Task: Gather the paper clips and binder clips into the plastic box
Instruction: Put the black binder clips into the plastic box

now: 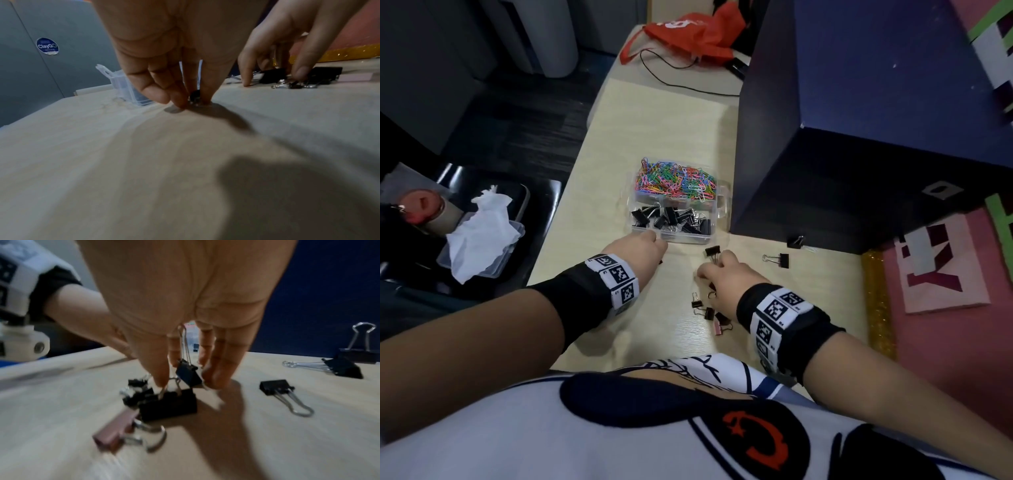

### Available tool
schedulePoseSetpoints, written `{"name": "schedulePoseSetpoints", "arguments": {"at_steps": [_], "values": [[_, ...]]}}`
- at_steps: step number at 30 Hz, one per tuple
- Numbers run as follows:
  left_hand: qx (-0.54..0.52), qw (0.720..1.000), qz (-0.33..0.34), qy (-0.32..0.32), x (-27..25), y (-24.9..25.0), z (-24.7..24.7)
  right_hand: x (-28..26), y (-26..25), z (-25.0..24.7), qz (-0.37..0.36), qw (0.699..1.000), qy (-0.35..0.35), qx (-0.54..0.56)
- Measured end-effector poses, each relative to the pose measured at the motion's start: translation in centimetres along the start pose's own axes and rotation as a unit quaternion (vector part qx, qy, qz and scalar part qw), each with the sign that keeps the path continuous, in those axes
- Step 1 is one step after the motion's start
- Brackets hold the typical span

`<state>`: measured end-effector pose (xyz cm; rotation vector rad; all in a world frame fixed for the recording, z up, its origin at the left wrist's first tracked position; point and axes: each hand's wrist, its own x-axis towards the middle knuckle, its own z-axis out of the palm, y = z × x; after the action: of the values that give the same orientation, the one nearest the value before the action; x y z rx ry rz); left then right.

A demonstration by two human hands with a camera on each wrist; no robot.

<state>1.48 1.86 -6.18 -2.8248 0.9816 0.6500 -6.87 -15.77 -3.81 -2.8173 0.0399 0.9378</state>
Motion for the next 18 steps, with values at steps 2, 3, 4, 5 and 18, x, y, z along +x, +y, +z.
{"name": "schedulePoseSetpoints", "arguments": {"at_steps": [2, 3, 4, 5, 18], "values": [[0.003, 1.0, 0.005, -0.004, 0.1, -0.1, -0.2, 0.0, 0.4, 0.6, -0.012, 1.0, 0.014, 0.001], [0.002, 1.0, 0.007, -0.006, 0.1, -0.1, -0.3, 0.0, 0.6, 0.7, -0.013, 1.0, 0.02, 0.005], [-0.002, 1.0, 0.007, -0.007, 0.1, -0.1, -0.4, 0.0, 0.9, 0.7, -0.009, 1.0, 0.023, 0.008], [-0.007, 1.0, 0.007, -0.007, 0.1, -0.1, -0.5, 0.1, 1.2, 0.7, -0.002, 1.0, 0.025, 0.009], [-0.149, 0.977, -0.007, 0.152, -0.2, 0.3, -4.3, -0.1, -0.9, -5.5, -0.026, 0.926, 0.272, 0.26]]}}
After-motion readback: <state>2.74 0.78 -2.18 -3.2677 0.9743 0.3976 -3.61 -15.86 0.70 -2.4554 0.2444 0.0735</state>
